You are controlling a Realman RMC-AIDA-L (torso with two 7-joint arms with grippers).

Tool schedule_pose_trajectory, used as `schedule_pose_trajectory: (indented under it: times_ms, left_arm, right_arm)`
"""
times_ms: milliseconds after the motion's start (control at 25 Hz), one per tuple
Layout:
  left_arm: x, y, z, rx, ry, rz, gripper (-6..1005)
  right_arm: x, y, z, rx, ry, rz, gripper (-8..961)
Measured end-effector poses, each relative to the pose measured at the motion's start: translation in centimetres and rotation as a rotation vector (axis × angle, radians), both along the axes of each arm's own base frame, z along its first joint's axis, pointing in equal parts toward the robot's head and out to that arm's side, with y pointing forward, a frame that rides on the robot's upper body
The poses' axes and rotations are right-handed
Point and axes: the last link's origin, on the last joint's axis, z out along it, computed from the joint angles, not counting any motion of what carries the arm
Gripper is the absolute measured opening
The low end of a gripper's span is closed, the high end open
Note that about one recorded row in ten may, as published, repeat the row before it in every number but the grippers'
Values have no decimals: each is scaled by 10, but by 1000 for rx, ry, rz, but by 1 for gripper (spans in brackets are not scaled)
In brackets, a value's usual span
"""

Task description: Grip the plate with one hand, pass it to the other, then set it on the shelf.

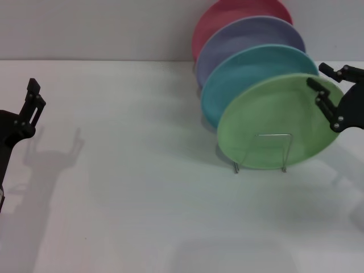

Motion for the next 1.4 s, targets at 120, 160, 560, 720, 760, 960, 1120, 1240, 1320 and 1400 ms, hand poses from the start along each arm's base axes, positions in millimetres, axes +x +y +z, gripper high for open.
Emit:
schedule_pose_trajectory:
  times_ms: [120,160,560,720,760,960,1120,1240,1320,1400]
  left_arm:
    - [0,0,0,0,0,-1,819]
    - [0,1,0,0,0,-2,819]
    - [3,6,-2,-9,-4,-11,819]
    - [1,9,-2,-15,-8,-7,819]
    - [0,9,-1,-14,-6,-7,819]
    - [-4,7,-2,-13,6,5,819]
    - [-13,6,-3,-9,27,13,819]
    - [-19,6,-3,-4,52,11,819]
    - [-22,7,-2,1,74,1,819]
    - [-25,8,-2,1,94,-5,819]
  right_arm:
    - [-1,0,-1,-5,0,8,178]
    - [-2,-1,-1,-6,3,12,193]
    - [-4,-4,-4,-21,12,30,573]
    - [-8,-12,-6,-39,36,67,687]
    - [-8,-16,-4,-28,60,75,694]
    - [4,-35,29,214,339,18,718]
    - [39,-54,62,517,624,-149,718]
    - [65,-66,71,626,790,-277,717]
    - [75,-70,71,642,843,-327,717]
    - [77,-73,69,635,845,-342,717]
